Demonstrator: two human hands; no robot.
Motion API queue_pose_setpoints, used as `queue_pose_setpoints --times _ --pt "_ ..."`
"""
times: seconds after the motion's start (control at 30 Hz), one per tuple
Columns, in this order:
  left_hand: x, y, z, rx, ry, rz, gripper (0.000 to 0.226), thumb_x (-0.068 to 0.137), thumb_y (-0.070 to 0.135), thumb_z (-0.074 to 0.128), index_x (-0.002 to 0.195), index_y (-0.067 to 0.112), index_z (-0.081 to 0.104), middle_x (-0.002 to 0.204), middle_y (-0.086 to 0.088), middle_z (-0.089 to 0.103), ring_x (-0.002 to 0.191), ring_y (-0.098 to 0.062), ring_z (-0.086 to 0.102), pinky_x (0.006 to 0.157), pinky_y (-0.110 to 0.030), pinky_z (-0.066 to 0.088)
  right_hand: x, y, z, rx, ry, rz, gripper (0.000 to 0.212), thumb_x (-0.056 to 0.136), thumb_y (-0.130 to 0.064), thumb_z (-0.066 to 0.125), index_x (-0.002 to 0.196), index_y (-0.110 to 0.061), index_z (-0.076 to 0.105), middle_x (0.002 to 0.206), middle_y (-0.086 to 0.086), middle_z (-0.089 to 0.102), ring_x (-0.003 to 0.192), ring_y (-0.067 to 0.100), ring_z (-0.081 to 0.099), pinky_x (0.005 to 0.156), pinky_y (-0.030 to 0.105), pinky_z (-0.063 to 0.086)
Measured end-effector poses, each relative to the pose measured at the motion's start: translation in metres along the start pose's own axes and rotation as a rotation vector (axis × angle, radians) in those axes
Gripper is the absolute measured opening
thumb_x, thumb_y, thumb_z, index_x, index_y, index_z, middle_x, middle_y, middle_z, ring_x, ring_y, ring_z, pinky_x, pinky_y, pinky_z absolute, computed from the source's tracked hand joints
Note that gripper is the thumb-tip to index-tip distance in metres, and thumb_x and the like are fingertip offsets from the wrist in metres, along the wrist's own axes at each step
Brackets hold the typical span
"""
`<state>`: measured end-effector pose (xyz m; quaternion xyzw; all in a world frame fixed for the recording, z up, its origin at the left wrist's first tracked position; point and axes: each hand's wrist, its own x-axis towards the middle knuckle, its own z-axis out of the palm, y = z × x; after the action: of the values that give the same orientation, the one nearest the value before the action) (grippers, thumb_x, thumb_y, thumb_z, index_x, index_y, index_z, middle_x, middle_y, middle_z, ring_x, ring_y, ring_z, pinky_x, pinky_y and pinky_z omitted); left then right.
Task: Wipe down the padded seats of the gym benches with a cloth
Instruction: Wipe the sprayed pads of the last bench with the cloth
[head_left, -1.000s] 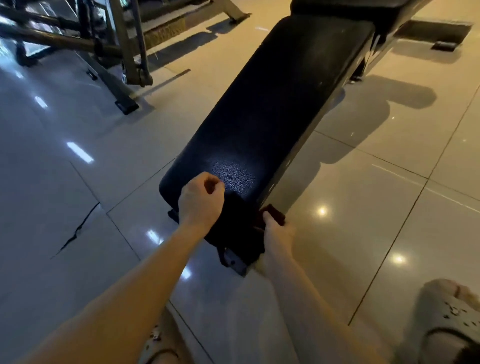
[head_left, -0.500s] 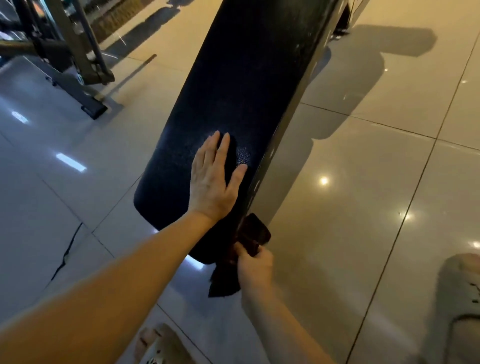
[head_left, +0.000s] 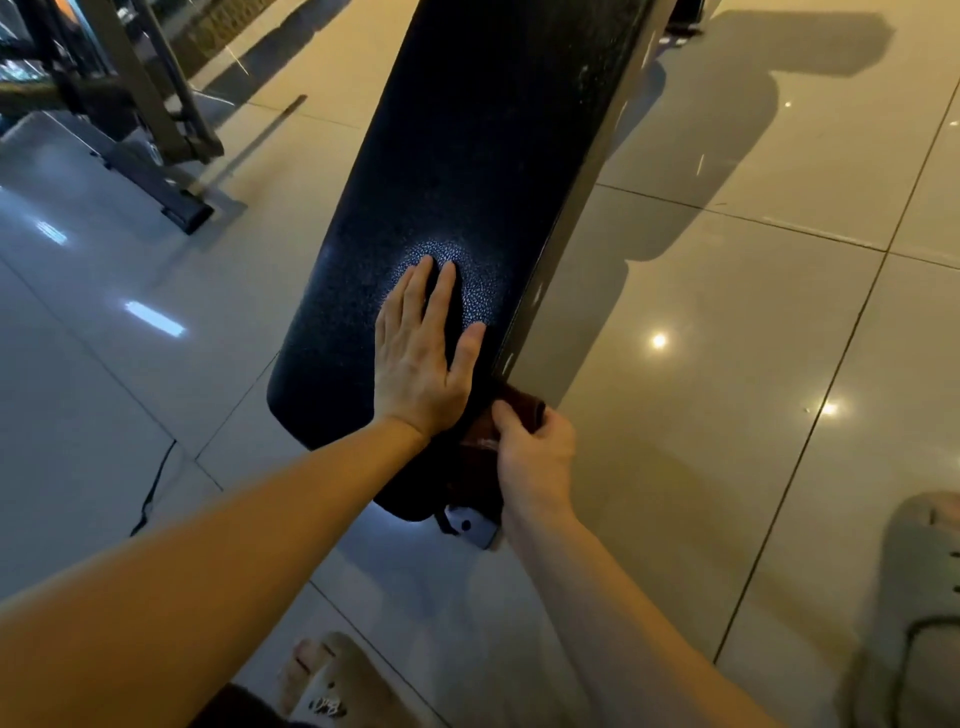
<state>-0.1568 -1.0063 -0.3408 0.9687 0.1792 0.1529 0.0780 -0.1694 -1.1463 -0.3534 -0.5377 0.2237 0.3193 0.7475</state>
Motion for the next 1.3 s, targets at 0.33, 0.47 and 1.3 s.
queue_pose_setpoints --times 0.33,0.47,1.3 --pt "0.001 0.000 0.001 -0.006 0.018 0.003 0.066 0.102 0.052 0.035 0.159 0.020 0.028 0.166 -0.006 0.023 0.153 -0.023 0.019 0.123 -0.049 0.020 0.012 -0.005 -0.001 0.027 -0.013 -0.053 0.005 0.099 -0.018 0.064 0.099 -0.017 0.069 0.092 0.011 0.075 0.084 0.029 0.075 0.079 0.046 0.063" --pt "0.000 0.000 0.000 -0.019 0.022 -0.001 0.065 0.102 0.052 0.034 0.159 0.021 0.028 0.166 -0.004 0.022 0.153 -0.021 0.018 0.123 -0.047 0.020 -0.013 0.041 -0.006 -0.149 -0.023 0.154 0.010 0.101 -0.014 0.060 0.104 -0.014 0.070 0.095 0.014 0.073 0.088 0.031 0.073 0.082 0.047 0.061" --pt "0.001 0.001 0.000 -0.025 0.012 -0.015 0.065 0.101 0.052 0.035 0.159 0.022 0.028 0.166 -0.003 0.022 0.153 -0.023 0.019 0.122 -0.049 0.021 0.014 0.001 -0.002 -0.065 -0.041 -0.120 0.007 0.100 -0.015 0.062 0.097 -0.014 0.068 0.087 0.008 0.074 0.079 0.022 0.074 0.066 0.031 0.059"
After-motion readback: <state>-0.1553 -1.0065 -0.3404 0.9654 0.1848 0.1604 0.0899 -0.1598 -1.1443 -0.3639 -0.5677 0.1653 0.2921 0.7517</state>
